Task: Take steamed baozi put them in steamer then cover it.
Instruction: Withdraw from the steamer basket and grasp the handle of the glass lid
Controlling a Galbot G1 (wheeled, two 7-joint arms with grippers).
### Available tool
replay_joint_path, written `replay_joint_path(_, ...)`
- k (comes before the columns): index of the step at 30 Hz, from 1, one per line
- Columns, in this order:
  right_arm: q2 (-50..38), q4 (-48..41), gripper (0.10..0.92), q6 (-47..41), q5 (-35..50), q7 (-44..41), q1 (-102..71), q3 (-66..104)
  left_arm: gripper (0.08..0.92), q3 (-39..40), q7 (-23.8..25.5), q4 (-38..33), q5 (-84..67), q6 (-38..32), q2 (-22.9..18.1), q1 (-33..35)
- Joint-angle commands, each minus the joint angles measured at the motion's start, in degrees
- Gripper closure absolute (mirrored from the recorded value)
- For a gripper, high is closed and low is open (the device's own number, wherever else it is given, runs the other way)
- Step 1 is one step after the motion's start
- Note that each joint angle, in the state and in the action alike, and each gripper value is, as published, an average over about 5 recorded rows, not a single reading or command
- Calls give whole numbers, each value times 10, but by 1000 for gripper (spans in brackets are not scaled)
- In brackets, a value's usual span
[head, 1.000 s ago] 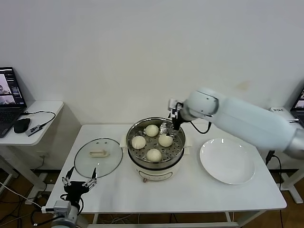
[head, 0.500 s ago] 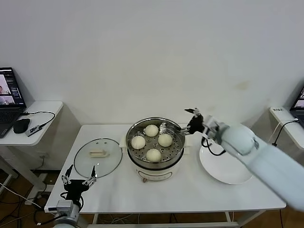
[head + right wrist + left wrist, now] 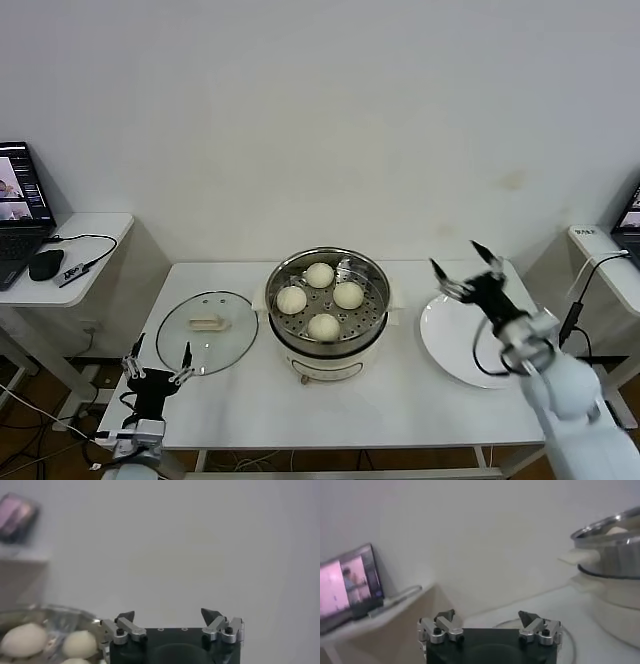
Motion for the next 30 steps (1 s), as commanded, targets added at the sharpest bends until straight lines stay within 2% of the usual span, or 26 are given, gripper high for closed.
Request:
replay_joint_path(1,173,49,203,80,-27,-81,-229,203,177,3,0,103,352,-40,53,-53)
replay_joint_path(6,199,58,203,99,-46,-79,-265,205,177,33,10,183,438,-54,75,-123)
replay_joint_path(11,222,68,203,106,-57,-73,-281,205,177,63,23,249,456,-58,81,-189)
replay_joint_path(30,262,79,203,107,-64,-68,-290,206,177,121,38,381,465,-70,74,-312)
